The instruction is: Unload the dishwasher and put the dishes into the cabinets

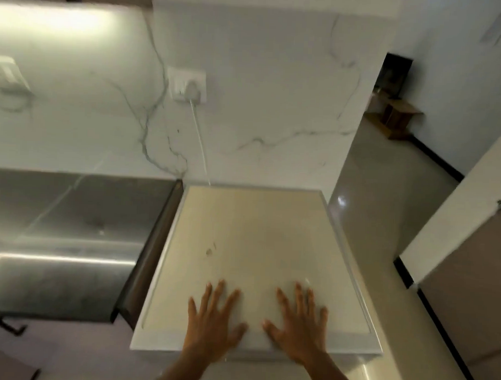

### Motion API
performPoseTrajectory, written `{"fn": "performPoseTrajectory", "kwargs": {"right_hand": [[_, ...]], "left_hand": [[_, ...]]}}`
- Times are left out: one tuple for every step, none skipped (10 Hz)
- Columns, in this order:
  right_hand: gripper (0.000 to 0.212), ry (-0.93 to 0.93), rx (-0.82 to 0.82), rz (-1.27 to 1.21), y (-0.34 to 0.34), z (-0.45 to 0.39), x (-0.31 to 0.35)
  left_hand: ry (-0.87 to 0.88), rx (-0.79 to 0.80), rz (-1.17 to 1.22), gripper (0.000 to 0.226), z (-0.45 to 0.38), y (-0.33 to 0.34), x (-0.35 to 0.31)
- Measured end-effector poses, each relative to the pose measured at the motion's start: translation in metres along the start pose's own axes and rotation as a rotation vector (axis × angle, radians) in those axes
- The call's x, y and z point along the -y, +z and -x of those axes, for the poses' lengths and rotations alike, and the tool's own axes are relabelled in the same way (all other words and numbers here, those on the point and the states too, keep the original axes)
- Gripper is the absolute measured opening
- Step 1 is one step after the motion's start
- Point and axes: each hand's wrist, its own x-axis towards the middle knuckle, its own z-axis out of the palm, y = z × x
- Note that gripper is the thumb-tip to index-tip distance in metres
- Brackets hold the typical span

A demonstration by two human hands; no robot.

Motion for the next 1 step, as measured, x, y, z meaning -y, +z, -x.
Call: {"fn": "performPoseTrajectory", "kwargs": {"right_hand": [[0.091,-0.036,-0.059,0.012,-0.0158,0.0083,-0.0106]], "left_hand": [[-0.036,0.005,-0.025,0.079,0.0111,-0.0295,0.0077]]}}
